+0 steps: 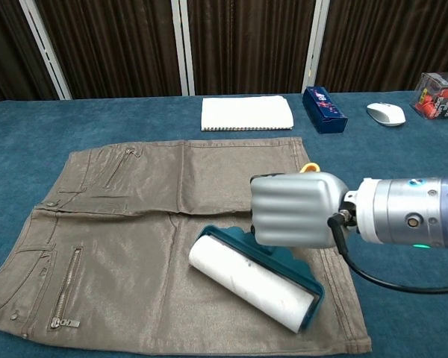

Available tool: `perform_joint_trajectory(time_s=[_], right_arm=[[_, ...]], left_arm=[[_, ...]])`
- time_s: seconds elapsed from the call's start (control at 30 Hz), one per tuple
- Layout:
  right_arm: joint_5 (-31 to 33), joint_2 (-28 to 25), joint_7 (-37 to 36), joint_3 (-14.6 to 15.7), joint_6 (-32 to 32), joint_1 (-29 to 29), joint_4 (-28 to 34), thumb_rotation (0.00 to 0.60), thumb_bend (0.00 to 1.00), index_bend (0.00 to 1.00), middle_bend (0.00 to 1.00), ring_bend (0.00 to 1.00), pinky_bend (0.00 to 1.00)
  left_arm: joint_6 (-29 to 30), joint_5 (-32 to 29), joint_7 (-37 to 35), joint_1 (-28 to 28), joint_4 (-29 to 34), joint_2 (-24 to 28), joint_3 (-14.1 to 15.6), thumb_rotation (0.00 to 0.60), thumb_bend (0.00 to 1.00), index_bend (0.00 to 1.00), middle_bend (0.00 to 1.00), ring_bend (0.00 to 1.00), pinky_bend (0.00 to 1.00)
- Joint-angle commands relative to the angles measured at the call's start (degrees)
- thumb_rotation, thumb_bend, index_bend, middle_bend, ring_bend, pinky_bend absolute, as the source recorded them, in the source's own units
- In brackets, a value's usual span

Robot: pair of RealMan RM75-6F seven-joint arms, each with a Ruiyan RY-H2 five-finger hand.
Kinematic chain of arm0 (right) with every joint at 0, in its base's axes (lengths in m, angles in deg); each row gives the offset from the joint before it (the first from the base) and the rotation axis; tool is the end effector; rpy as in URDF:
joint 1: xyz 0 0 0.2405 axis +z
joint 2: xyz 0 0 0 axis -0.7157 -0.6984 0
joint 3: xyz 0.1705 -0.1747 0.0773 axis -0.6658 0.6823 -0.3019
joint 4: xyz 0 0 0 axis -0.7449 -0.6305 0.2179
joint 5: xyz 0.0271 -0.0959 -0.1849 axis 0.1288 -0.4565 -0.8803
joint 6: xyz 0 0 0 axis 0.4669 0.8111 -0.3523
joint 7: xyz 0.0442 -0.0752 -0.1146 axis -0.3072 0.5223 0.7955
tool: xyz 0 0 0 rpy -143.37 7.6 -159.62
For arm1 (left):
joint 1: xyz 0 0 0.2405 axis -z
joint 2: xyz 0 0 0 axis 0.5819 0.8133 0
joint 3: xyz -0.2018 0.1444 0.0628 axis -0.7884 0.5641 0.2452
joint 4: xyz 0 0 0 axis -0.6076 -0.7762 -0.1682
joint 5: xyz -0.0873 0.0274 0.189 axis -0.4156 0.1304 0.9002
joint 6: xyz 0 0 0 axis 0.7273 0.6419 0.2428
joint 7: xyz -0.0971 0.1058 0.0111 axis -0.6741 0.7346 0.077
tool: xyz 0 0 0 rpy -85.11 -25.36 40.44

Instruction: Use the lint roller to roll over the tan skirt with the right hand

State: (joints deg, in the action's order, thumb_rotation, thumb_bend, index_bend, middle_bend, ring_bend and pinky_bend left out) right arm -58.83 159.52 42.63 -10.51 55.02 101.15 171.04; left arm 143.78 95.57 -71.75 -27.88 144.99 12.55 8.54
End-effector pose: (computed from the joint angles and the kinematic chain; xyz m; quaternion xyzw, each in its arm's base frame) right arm -0.1015 -0.2915 -0.0637 0.8756 0.3290 0.1148 0.3345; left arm -0.3096 0.1904 0.1491 -0.6391 -0.3733 -0.3327 0.5844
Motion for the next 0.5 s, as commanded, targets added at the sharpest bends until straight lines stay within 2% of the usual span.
perform_joint_trajectory(time_s=[0.03, 0.27, 0.5], right_arm=[[2.8, 0.5, 4.5, -0.4, 1.4, -0.2, -2.9, 0.600, 0.72, 0.62, 0.62, 0.54, 0.51], [7.9, 0.3, 10.4, -1.6, 4.0, -0.5, -8.3, 0.600, 0.72, 0.62, 0.62, 0.54, 0.51], [10.1, -0.2, 11.3, -1.4, 4.9, -0.4, -10.3, 0.600, 0.72, 0.62, 0.62, 0.54, 0.51]], left_arm=[[0.0, -0.1, -0.1, 0.0, 0.0, 0.0, 0.0, 0.600, 0.00, 0.00, 0.00, 0.00, 0.00], [0.0, -0.1, -0.1, 0.1, 0.0, 0.0, 0.0, 0.600, 0.00, 0.00, 0.00, 0.00, 0.00], [-0.3, -0.2, 0.4, 0.2, 0.1, -0.2, 0.1, 0.600, 0.00, 0.00, 0.00, 0.00, 0.00]])
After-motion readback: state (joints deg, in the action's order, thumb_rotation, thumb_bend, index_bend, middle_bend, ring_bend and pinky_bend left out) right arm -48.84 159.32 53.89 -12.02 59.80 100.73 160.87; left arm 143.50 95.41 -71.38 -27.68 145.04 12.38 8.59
